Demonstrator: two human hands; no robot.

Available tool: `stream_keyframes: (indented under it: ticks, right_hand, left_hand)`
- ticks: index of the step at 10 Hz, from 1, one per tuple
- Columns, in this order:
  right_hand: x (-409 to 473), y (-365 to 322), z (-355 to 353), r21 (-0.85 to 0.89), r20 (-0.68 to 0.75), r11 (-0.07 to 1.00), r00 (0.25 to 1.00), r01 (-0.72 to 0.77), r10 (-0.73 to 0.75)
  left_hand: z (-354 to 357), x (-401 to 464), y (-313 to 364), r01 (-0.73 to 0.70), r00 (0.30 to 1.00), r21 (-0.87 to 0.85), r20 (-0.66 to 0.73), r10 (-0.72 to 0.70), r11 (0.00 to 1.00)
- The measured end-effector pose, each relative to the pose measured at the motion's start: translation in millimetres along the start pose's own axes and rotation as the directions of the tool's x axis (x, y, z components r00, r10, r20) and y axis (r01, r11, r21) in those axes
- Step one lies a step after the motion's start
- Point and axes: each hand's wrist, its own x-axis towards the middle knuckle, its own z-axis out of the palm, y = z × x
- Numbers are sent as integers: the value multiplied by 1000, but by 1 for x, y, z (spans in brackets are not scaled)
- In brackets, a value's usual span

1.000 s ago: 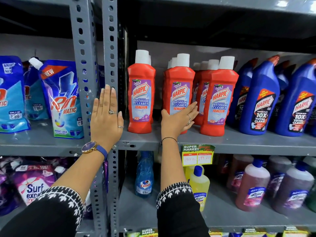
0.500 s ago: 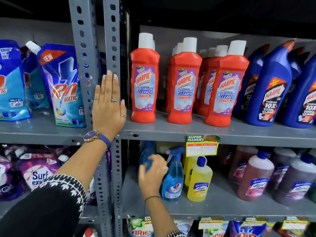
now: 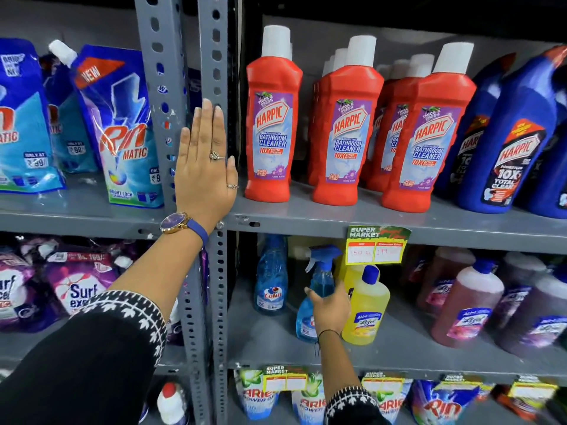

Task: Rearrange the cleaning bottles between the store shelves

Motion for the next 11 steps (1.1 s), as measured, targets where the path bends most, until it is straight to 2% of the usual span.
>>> stream_keyframes:
  ticks: [1,2,5,9,11]
  right_hand:
    - [-9,-6,1,-22,-17,1000,1000,15,-15]
    - [-20,-16,9,-95,28,994,998,55,-52]
    - [-51,-40,44,-137,248,974,958,180,-142]
    - [-57,-42,46,-221,287,944,941,245,-177]
    - [-50,-43,40,-246,391,933,908,263,-153]
  left_hand:
    - [0,0,-1,-4,1000,2,-10,4,1000]
    - [1,0,-1,-17,1000,1,-24,17,1000]
    - [3,-1,-3,-20,999,6,-32,21,1000]
    - [1,-2,1,7,1000,22,-3,-7,1000]
    - [-5,0,8,66,997,30,48,-67,997]
